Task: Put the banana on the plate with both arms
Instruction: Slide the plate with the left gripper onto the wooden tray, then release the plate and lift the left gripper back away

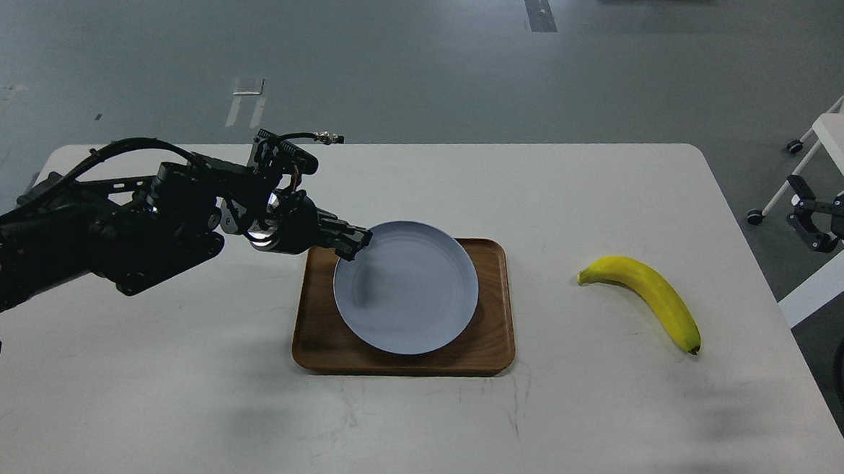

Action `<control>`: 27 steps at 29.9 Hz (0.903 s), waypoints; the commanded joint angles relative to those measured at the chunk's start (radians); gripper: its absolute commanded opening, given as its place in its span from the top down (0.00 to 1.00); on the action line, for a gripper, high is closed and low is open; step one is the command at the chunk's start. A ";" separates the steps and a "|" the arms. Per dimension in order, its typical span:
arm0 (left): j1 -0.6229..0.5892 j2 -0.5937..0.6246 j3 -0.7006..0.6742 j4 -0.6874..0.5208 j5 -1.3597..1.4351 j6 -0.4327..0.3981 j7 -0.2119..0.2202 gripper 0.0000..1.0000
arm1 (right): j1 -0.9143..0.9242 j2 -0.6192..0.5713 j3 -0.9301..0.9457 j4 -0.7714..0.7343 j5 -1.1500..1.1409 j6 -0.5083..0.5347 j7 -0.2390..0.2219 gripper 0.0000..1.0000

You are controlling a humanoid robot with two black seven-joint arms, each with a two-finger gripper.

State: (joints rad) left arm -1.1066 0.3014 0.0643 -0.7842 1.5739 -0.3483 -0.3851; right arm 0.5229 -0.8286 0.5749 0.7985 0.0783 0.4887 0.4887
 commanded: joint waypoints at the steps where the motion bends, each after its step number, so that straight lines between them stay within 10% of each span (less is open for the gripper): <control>1: 0.017 -0.024 0.000 0.036 -0.002 0.002 0.000 1.00 | -0.001 0.000 -0.001 0.001 0.000 0.000 0.000 0.00; 8: 0.054 -0.062 -0.001 0.094 -0.017 0.006 0.000 1.00 | -0.001 0.000 -0.004 -0.001 0.000 0.000 0.000 0.00; 14: 0.056 -0.074 -0.009 0.102 -0.075 0.008 0.000 0.01 | -0.004 0.000 -0.006 -0.001 0.000 0.000 0.000 0.00; 27: -0.004 0.086 -0.107 0.098 -0.994 -0.005 -0.012 0.01 | -0.006 0.000 -0.003 0.001 0.000 0.000 0.000 0.00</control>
State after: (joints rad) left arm -1.1077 0.3253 -0.0068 -0.6827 0.9064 -0.3464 -0.3949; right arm 0.5169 -0.8286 0.5719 0.7983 0.0782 0.4887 0.4887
